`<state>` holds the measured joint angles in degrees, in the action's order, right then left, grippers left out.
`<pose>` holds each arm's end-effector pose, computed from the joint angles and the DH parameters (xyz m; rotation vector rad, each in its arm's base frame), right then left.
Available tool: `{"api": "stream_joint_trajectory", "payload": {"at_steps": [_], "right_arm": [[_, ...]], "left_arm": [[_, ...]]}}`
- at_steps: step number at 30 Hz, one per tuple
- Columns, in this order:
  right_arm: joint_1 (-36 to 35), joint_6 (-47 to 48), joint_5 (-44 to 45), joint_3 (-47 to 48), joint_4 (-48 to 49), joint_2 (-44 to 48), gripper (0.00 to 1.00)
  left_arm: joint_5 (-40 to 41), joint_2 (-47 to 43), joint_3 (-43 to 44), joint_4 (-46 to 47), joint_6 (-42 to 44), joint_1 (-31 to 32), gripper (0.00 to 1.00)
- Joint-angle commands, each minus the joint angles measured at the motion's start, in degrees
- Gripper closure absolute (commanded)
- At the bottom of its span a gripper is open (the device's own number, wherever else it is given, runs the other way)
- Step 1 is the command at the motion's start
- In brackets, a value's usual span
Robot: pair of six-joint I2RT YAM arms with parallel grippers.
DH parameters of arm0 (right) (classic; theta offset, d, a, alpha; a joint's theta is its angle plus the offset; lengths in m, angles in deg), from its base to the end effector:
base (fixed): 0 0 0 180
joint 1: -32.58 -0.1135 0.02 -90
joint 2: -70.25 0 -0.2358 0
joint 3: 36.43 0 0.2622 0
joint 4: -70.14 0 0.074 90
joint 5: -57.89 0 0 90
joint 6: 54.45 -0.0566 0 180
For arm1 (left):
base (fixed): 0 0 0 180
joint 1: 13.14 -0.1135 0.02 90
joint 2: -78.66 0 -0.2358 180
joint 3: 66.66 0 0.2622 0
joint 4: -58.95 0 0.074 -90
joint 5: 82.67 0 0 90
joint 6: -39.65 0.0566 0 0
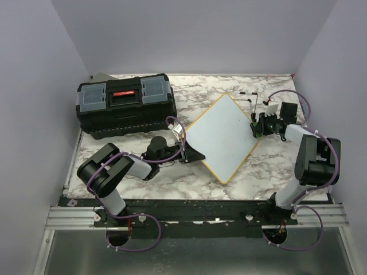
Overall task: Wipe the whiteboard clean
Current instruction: Erase the whiteboard at the center of the board.
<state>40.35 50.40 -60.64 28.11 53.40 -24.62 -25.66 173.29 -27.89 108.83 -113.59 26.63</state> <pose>0.3510 -0.0206 0.1255 -0.3698 2.2709 0.3942 0.2162 -0.2201 0.1189 0.1130 2.0209 -1.7391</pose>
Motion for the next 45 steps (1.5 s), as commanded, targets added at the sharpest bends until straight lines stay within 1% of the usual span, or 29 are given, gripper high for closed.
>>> {"api": "stream_joint_trajectory", "payload": {"at_steps": [1,5,9,12,14,20,22,26,29,30,32,34,38,40,45], "right_arm": [[1.8,6.1,2.1,0.3,-2.7,-2.5,0.99],[1.3,4.3,-0.9,0.5,-2.7,-1.9,0.99],[-1.9,1.0,-3.3,0.3,-1.9,-1.5,0.99],[-4.4,-1.7,-4.5,-0.5,1.4,-0.7,0.99],[-4.6,-3.4,-5.6,0.1,3.0,-0.4,0.99],[-4.7,-4.2,-9.4,4.0,2.7,-0.8,0.99],[-5.7,-2.8,-10.4,6.9,-0.6,-2.3,0.99],[-13.7,5.5,-11.2,14.5,-17.1,-6.5,0.99],[-16.2,8.7,-12.1,13.1,-20.4,-5.7,0.99],[-16.3,8.9,-11.4,11.7,-20.4,-4.9,0.99],[-15.8,8.9,-5.7,9.5,-20.0,-3.2,0.99],[-13.2,7.6,-1.0,8.4,-18.9,-2.8,0.99],[-6.4,7.5,2.5,12.1,-20.5,-5.9,0.99],[-5.8,7.9,4.5,14.4,-21.2,-7.8,0.99],[-5.8,6.3,6.1,18.0,-21.6,-11.4,0.99]], "left_arm": [[-6.7,-1.5,0.7,9.6,1.9,1.4,1.00],[-6.7,-1.5,1.1,9.4,1.9,1.3,1.00],[-6.7,-1.5,1.5,8.9,1.9,1.4,1.00],[-6.6,-1.8,1.5,8.2,2.1,1.4,1.00],[-6.6,-2.2,1.5,7.6,2.4,1.4,1.00],[-6.8,-1.9,2.1,7.1,2.6,1.4,1.00],[-6.8,-1.6,2.3,7.3,2.6,1.5,1.00],[-6.7,-1.5,2.2,7.3,2.5,1.6,1.00],[-6.6,-1.9,1.8,7.1,2.8,1.5,1.00],[-6.6,-2.1,1.6,7.1,2.9,1.5,1.00],[-6.6,-2.2,1.4,7.1,3.0,1.5,1.00],[-6.7,-2.2,1.2,7.1,3.2,1.5,1.00],[-6.7,-2.0,1.1,7.7,3.1,1.4,1.00],[-6.7,-2.0,1.0,8.0,3.0,1.5,1.00],[-6.4,-2.6,0.4,8.2,3.0,1.5,1.00]]}}
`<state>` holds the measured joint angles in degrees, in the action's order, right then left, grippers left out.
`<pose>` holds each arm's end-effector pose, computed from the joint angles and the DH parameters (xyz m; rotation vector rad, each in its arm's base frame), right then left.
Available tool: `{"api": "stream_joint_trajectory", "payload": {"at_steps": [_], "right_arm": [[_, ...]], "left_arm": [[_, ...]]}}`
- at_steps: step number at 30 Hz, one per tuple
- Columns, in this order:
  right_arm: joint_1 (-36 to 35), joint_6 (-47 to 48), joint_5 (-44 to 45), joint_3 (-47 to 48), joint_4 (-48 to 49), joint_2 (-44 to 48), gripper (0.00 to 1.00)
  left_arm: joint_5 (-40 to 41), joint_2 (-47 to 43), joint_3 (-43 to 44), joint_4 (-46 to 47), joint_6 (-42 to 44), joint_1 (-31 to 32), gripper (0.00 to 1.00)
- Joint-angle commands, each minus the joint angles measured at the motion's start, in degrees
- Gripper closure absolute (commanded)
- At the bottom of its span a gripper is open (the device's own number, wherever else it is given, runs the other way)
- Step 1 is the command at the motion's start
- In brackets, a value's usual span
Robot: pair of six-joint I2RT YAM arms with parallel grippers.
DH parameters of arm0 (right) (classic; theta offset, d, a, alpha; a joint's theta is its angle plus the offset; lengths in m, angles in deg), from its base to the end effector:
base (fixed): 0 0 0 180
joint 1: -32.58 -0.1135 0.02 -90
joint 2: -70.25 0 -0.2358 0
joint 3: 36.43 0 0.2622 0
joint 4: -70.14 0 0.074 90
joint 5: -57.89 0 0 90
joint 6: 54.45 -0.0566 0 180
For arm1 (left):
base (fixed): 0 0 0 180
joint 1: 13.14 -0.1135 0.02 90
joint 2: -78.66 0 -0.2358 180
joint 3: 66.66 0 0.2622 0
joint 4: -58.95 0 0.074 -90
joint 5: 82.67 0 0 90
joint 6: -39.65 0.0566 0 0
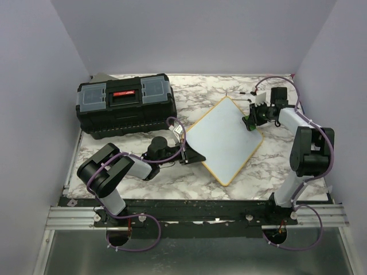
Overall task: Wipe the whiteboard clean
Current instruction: Erase the whiteboard at the center of the board.
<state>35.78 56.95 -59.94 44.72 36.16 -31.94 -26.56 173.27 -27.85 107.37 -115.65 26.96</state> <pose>0.3865 0.0049 0.1482 -0.5685 2.3565 0.4228 0.2140 -0.2214 0.1161 0.0863 2.0681 -1.7669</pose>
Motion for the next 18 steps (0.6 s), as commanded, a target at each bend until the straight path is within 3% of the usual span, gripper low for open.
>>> {"api": "stream_joint_trajectory", "payload": {"at_steps": [1,5,12,18], "right_arm": [[-1.3,-0.3,4.9,1.4,-4.5,-4.2,0.99],[-2.9,2.3,-0.4,-1.0,-6.4,-2.5,0.99],[-10.2,3.3,-0.8,-6.7,-7.2,4.1,0.99],[-7.7,0.4,8.7,-7.8,-3.3,4.7,0.99]], "left_arm": [[-5.6,-2.7,0.4,9.6,5.1,1.2,1.00],[-5.7,-2.1,0.8,9.6,5.1,1.2,1.00],[-5.7,-1.9,1.1,10.1,4.7,1.2,1.00],[-5.8,-3.1,1.0,8.5,5.4,1.2,1.00]]}}
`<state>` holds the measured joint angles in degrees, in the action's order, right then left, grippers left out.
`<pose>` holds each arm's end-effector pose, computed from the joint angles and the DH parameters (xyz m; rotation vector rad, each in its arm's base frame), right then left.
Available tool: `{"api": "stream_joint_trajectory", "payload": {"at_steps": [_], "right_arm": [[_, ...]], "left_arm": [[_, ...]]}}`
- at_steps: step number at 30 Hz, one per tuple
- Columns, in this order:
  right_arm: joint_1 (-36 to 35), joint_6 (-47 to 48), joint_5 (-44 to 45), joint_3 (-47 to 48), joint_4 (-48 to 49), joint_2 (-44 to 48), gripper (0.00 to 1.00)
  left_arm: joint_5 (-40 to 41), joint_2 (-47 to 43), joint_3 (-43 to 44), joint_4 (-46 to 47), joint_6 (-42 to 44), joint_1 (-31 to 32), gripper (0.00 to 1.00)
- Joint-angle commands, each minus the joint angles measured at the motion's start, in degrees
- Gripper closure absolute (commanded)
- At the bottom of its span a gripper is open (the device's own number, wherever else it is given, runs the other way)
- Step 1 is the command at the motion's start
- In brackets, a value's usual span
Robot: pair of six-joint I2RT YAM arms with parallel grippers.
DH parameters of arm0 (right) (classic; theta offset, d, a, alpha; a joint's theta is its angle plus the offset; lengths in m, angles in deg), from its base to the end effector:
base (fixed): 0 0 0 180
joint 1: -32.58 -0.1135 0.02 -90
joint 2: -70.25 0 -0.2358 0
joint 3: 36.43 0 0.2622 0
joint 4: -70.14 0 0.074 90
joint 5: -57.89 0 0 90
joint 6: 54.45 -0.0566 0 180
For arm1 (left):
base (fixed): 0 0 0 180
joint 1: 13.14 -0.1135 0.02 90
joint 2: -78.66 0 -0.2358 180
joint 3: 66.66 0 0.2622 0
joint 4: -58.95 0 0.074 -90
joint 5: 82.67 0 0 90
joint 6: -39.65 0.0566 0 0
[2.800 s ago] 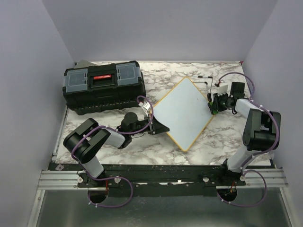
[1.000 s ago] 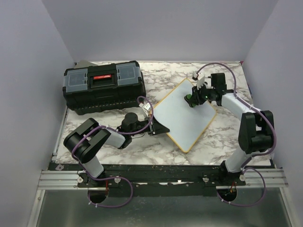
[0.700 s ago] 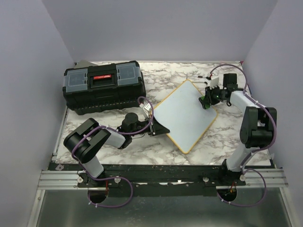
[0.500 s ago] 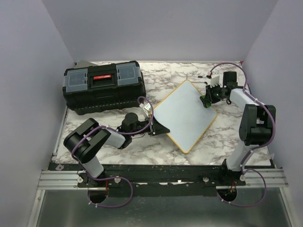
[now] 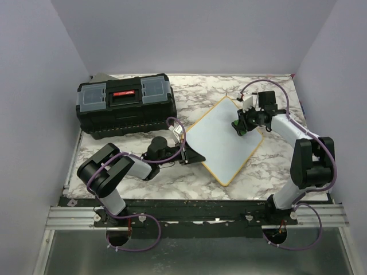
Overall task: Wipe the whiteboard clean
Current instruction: Erase the whiteboard at the center of the board.
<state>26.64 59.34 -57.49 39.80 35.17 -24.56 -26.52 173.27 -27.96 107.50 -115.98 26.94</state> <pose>0.3582 0.0617 0.1643 -0.7940 2.2922 0.4146 0.2138 -0.2211 0.1159 0.0796 2.0696 -1.7698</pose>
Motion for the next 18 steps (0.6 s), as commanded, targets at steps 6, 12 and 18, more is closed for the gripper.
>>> {"api": "stream_joint_trajectory", "payload": {"at_steps": [6,12,18], "right_arm": [[7.2,-2.1,11.8,1.5,-1.5,-8.9,0.99],[6.5,0.8,4.9,-1.7,-3.2,-7.5,0.99],[-1.0,-2.0,3.2,-3.0,-0.8,-3.5,0.99]], "left_arm": [[-5.7,-4.5,0.9,7.5,6.1,1.2,1.00],[-6.1,-4.3,1.4,7.2,6.3,1.2,1.00],[-6.0,-3.9,1.4,7.6,6.1,1.2,1.00]]}}
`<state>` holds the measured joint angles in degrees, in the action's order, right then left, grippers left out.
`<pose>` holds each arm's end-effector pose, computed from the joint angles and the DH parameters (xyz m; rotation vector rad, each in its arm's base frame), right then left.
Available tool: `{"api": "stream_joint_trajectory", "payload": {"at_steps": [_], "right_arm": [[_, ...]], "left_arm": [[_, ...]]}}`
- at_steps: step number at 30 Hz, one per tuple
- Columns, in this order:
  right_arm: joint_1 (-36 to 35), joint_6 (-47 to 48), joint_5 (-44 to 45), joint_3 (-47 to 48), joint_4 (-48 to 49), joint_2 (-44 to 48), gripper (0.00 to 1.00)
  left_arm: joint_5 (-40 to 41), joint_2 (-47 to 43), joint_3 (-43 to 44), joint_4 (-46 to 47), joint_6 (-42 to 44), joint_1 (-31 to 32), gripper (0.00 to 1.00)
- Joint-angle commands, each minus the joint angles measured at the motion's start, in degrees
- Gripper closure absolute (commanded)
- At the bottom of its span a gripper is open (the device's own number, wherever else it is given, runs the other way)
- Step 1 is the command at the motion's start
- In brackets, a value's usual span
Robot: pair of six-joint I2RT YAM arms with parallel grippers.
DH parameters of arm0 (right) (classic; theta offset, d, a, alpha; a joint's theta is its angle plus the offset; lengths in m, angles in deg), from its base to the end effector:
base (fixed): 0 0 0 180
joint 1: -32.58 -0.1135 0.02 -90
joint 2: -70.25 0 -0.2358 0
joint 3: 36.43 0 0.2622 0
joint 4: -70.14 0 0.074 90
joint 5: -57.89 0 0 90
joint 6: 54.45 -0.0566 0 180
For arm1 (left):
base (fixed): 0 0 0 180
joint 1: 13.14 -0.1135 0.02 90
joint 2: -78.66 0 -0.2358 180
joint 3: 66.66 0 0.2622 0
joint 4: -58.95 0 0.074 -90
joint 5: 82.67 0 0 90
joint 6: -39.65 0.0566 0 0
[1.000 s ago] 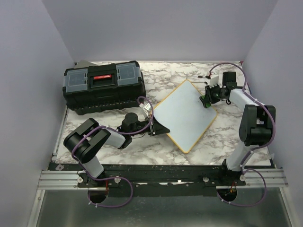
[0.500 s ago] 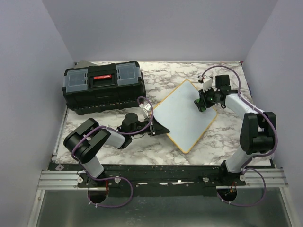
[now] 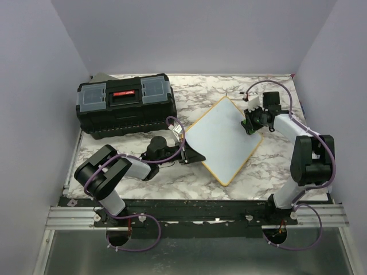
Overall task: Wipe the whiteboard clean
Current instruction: Erase the whiteboard at the center of the board.
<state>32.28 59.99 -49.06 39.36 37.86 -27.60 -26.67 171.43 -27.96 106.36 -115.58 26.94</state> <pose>0.3698 0.0184 0.1445 -0.6443 2.3855 0.1936 0.2133 -0.2208 0.1227 0.0950 2.0540 -1.7718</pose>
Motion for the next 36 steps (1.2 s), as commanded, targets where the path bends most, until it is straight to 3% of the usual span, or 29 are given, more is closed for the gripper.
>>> {"api": "stream_joint_trajectory", "payload": {"at_steps": [1,7,16,21,29,36], "right_arm": [[-7.1,-3.6,-5.9,-1.8,-3.6,-0.3,0.99],[-9.0,-5.0,-4.0,0.2,-6.1,-0.2,0.99],[-2.6,-3.9,6.0,2.6,-4.9,-6.0,0.99],[-3.1,-3.2,0.6,2.7,-7.0,-6.5,0.99],[-12.0,-3.2,-3.2,-1.3,-7.4,-1.0,0.99],[-10.1,-3.8,7.9,0.0,-7.2,-1.6,0.99]], "left_arm": [[-5.7,-2.1,1.2,8.8,5.7,1.2,1.00],[-5.6,-2.2,0.5,9.4,5.6,1.2,1.00],[-5.8,-1.6,0.4,11.1,4.9,1.2,1.00],[-5.6,-1.7,0.1,11.4,4.9,1.2,1.00],[-5.8,-0.6,0.4,12.5,4.2,1.2,1.00],[-5.8,-1.8,0.3,11.2,4.9,1.2,1.00]]}}
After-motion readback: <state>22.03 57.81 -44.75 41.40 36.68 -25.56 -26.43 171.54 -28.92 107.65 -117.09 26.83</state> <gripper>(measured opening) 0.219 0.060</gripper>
